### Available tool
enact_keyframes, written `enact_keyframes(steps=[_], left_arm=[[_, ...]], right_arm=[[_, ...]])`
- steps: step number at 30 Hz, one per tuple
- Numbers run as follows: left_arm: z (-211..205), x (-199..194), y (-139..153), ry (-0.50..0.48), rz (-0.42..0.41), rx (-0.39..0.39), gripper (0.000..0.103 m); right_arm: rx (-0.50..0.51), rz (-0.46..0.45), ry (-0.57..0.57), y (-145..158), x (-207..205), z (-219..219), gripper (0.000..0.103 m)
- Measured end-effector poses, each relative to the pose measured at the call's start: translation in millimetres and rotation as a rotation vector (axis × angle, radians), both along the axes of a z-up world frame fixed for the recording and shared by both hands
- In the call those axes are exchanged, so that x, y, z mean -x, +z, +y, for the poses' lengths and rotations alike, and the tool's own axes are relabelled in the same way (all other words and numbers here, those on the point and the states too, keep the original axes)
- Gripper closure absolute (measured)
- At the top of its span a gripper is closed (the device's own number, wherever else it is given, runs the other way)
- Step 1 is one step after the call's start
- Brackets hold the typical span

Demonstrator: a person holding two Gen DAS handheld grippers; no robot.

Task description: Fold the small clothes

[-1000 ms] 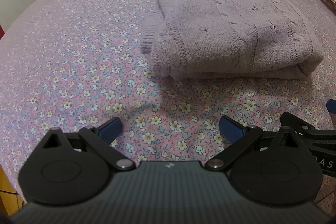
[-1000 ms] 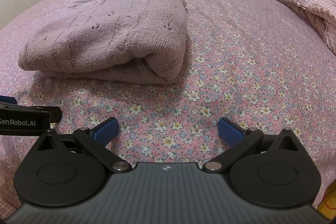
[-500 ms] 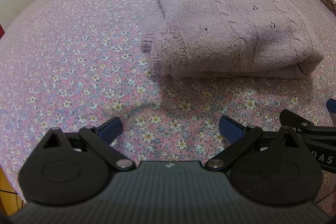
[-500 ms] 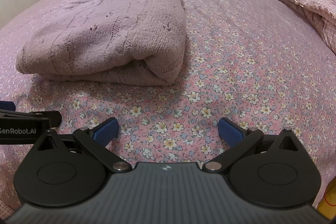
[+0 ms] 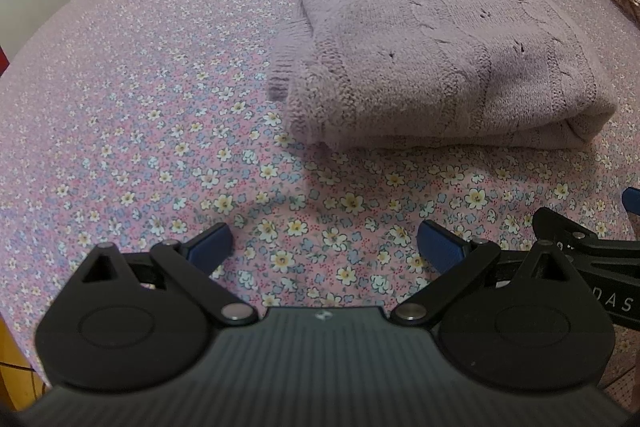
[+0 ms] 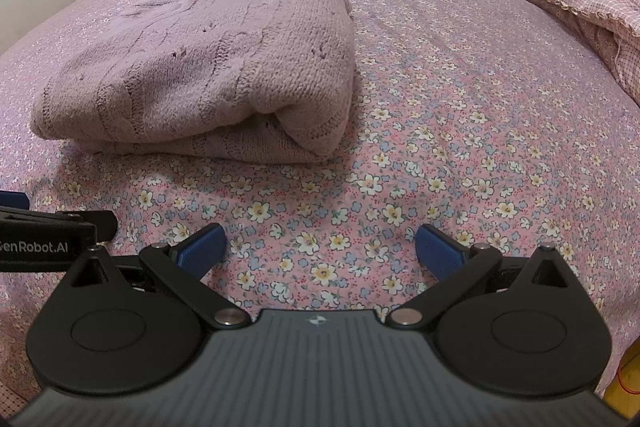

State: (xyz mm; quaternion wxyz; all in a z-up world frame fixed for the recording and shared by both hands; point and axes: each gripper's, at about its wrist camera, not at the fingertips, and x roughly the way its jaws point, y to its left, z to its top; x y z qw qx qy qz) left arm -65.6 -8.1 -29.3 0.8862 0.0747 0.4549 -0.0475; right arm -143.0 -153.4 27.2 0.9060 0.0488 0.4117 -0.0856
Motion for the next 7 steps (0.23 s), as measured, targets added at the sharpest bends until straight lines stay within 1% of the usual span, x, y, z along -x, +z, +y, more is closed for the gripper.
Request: enact_keyframes(steps=[7], left_arm=[[3.2,-0.7,-0.4,0.0,0.003,0.009,0.002]], right_arm=[[0.006,-0.001,0.004,0.2,-0.8,0.9,0.0]])
